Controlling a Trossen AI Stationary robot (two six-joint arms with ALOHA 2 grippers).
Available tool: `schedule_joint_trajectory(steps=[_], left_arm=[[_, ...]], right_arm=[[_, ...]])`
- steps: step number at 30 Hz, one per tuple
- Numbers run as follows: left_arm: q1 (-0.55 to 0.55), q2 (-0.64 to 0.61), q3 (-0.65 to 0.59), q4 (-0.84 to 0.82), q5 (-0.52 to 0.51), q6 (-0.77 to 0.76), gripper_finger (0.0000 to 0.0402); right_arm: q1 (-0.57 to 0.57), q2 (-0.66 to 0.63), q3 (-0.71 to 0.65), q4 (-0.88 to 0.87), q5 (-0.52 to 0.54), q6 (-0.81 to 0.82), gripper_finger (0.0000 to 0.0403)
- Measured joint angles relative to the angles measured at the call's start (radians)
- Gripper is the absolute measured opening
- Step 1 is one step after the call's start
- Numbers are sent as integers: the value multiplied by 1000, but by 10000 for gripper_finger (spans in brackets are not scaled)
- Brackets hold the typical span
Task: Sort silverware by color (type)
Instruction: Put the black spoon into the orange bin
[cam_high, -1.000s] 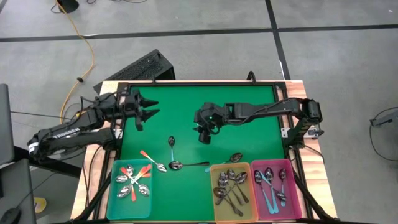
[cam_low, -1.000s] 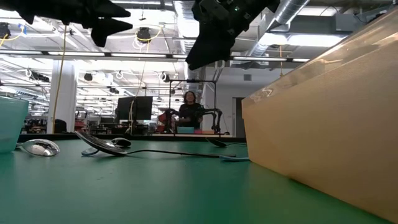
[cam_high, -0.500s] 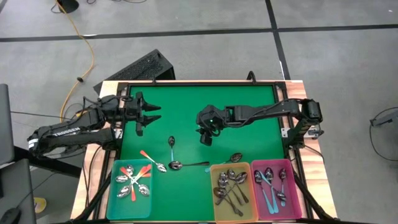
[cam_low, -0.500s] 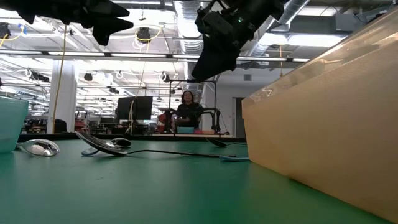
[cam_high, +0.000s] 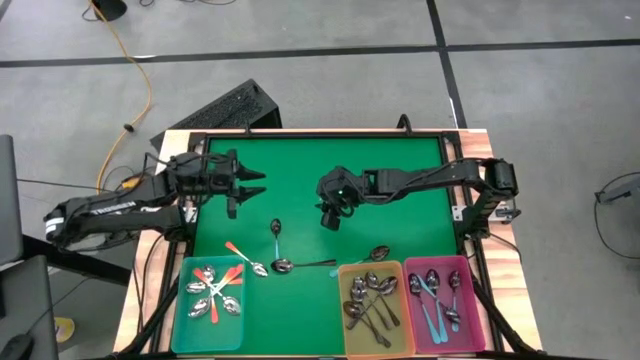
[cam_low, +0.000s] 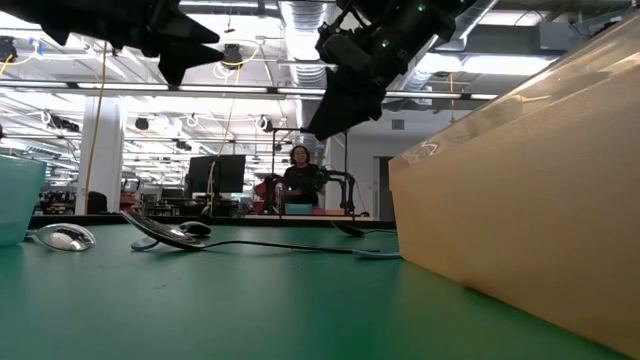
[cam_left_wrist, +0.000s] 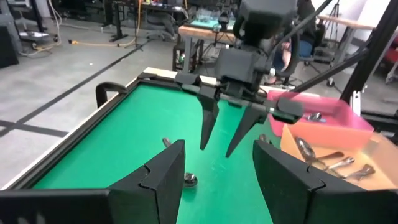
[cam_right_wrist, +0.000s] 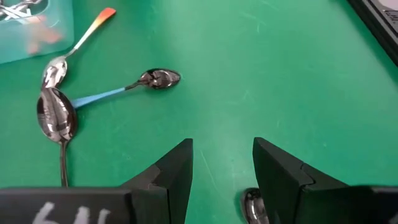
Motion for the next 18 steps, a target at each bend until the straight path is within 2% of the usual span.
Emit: schedule_joint_trajectory(steps=[10,18], left_arm=[[0,94,0,-44,32,155,174],[0,194,0,-145,137,383,174]], right_arm=[[3,0,0,-33,0,-8,175],[2,0,0,-37,0,-9,175]])
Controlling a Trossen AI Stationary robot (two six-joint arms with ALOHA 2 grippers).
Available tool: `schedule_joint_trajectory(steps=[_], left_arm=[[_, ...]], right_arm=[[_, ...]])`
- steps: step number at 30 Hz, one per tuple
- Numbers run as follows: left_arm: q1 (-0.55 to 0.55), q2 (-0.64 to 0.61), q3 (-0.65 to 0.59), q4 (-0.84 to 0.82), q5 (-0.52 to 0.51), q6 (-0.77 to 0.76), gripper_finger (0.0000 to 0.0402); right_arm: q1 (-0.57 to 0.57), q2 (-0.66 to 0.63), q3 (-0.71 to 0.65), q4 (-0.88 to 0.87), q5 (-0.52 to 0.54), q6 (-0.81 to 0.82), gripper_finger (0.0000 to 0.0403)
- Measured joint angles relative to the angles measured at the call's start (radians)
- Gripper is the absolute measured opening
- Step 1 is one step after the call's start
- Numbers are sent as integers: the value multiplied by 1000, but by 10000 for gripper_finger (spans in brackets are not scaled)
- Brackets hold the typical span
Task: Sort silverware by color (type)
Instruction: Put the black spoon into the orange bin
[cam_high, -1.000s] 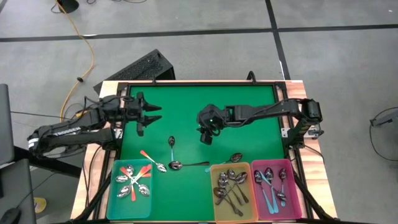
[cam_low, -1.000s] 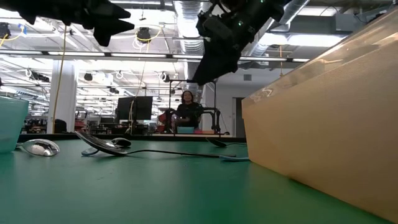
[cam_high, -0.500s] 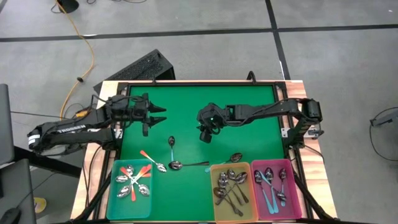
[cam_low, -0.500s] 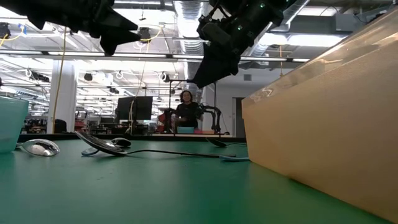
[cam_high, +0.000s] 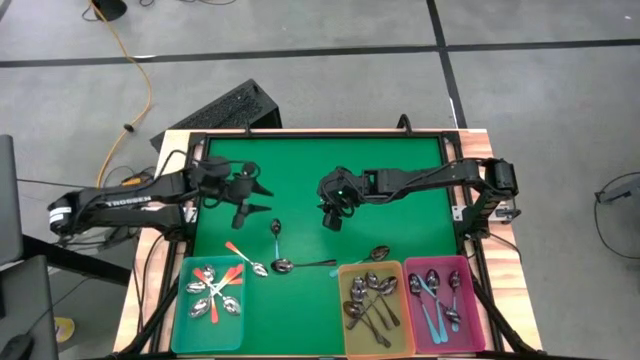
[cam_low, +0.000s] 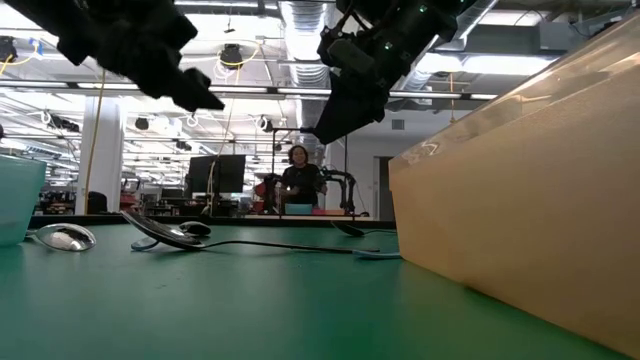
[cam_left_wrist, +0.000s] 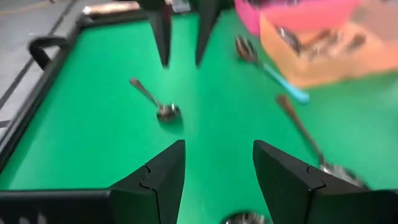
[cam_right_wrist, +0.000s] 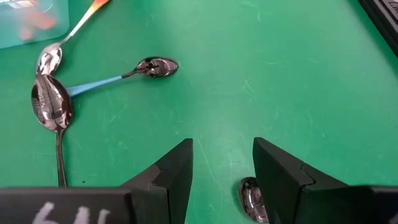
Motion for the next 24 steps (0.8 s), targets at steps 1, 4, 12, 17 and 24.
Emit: schedule_joint_trajectory(steps=[1,4,12,17,24], left_arm=[[0,10,0,-14,0,23,174],[0,42,0,-57,-2,38,174],[-80,87,29,-205,-44,27,174],[-137,134,152,-455,-129,-14,174],[-211,241,240,-716,-167,-23,174]], right_arm=[[0,0,0,0,0,0,175],[0,0,0,0,0,-3,175],[0,0,1,16,0,0,175],[1,0,1,18,-1,0,176],[1,0,1,36,-1,0,176]])
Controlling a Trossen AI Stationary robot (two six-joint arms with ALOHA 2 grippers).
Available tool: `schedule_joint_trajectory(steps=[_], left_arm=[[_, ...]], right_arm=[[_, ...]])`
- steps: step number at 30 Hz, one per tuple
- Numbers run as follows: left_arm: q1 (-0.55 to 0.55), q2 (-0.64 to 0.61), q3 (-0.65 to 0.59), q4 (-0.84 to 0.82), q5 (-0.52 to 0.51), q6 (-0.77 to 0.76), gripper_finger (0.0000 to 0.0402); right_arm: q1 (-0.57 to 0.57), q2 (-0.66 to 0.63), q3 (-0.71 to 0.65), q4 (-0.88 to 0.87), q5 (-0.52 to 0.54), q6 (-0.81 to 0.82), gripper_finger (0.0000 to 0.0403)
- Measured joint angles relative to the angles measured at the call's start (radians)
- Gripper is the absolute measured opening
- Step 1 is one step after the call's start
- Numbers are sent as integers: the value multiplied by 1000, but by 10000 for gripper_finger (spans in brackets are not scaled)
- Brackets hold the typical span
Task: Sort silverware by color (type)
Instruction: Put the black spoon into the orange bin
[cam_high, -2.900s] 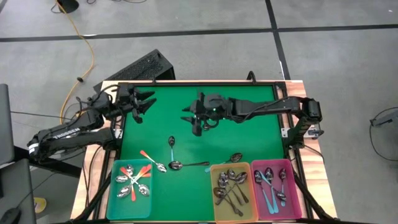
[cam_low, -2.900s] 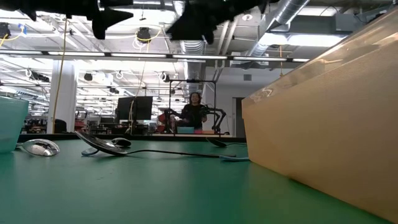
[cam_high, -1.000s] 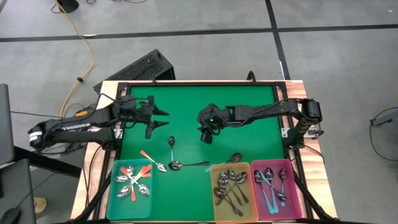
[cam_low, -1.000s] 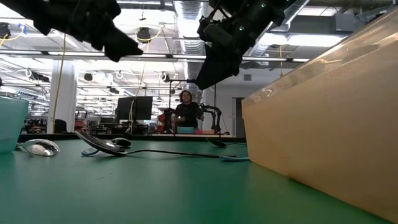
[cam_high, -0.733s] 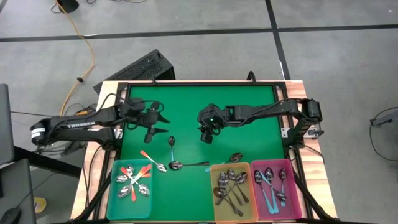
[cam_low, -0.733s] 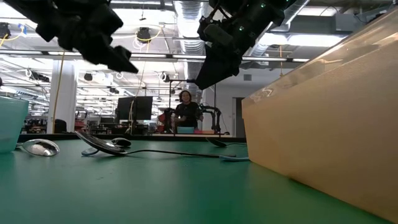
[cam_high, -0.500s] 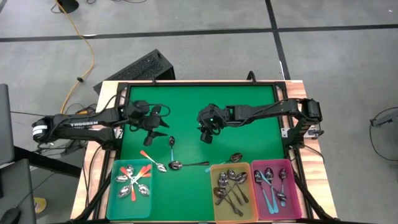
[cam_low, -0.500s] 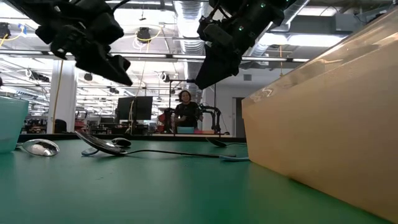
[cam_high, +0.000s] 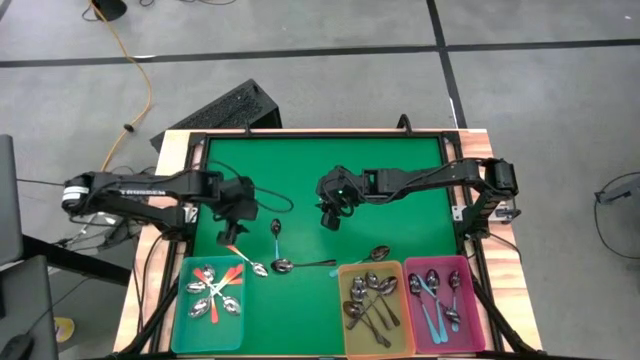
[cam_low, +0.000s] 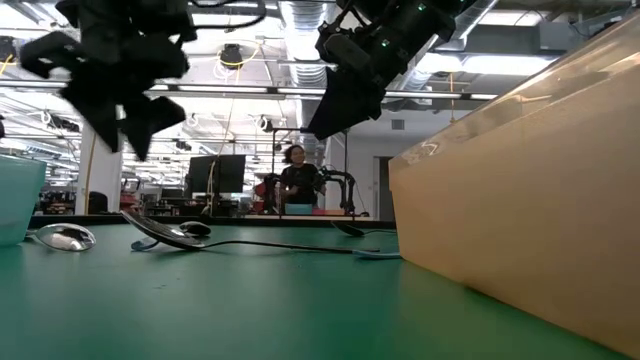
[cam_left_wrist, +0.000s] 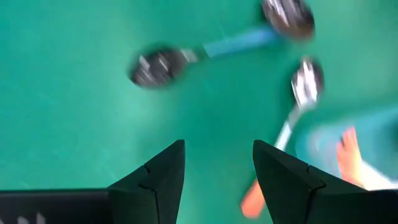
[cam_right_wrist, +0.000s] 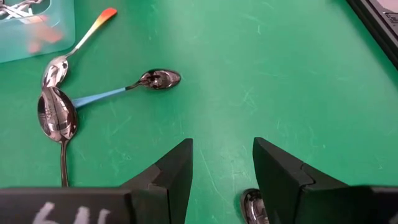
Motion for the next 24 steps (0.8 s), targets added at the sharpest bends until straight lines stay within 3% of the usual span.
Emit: schedule_joint_trajectory(steps=[9,16,24], left_arm=[[-89,184,7,-205,-49,147,174],[-171,292,7,-205,-55,228,174],[-234,357,7,-94,-101,182,174]], right_arm=[[1,0,0,-2,0,1,175],[10,0,0,-7,0,1,175],[12,0,0,-11,-3,1,175]])
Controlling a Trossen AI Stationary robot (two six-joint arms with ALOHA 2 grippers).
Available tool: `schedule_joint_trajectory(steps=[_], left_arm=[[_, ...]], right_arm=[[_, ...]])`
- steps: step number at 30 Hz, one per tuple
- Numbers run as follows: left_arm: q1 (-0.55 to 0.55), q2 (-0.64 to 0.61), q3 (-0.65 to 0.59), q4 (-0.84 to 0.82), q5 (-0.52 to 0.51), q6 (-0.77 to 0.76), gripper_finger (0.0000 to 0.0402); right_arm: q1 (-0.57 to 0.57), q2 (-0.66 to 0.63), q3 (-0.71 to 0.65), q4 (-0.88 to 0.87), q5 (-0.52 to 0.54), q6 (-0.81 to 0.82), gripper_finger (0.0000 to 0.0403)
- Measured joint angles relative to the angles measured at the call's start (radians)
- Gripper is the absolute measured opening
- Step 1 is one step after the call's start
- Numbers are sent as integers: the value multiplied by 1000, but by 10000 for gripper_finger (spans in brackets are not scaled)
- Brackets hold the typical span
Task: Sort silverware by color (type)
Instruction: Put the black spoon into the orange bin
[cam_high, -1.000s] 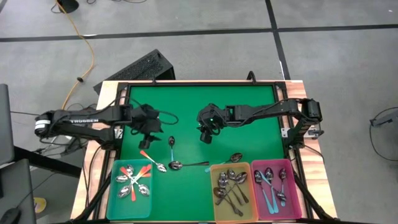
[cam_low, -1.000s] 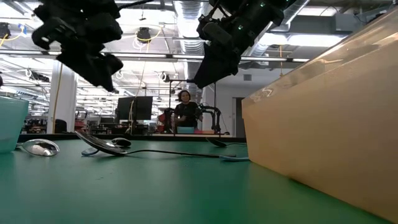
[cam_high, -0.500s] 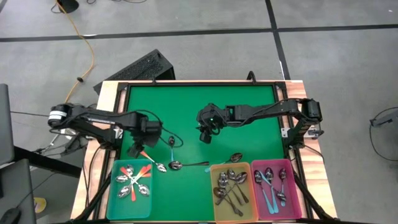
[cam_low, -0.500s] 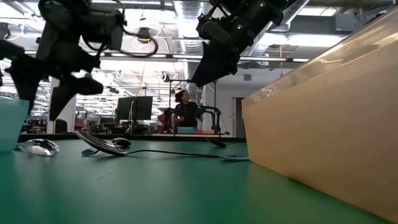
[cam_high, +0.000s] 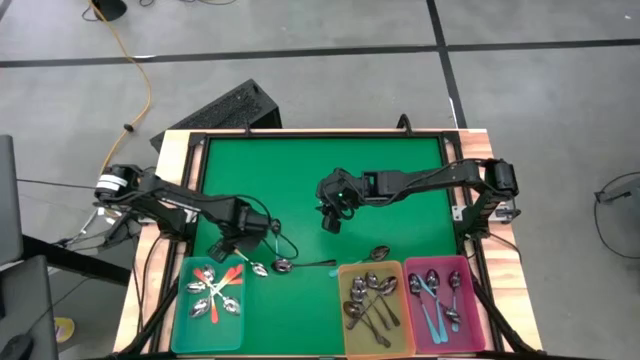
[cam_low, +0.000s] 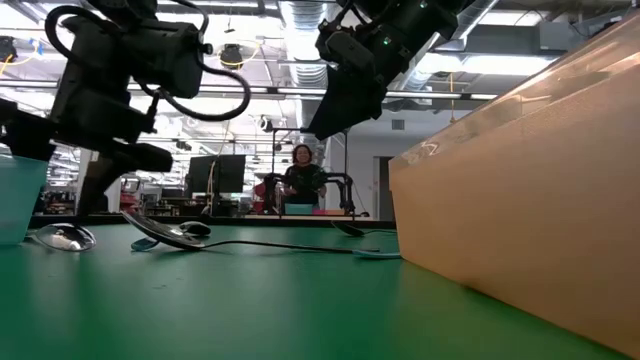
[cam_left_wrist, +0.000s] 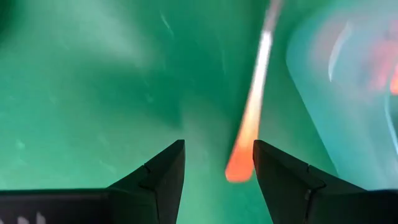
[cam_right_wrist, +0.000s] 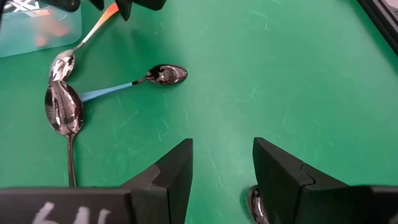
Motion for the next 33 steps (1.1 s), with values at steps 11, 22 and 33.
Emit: schedule_joint_trajectory(steps=[11,22,33], left_arm=[[-13,3,0,27,95,-59,174],[-32,3,0,65,92,-19,174],[-32,3,-31,117,76,-26,174]], right_arm=[[1,0,0,-50,0,0,175],[0,0,0,-49,1,0,175],[0,0,0,-52,2,-1,175]])
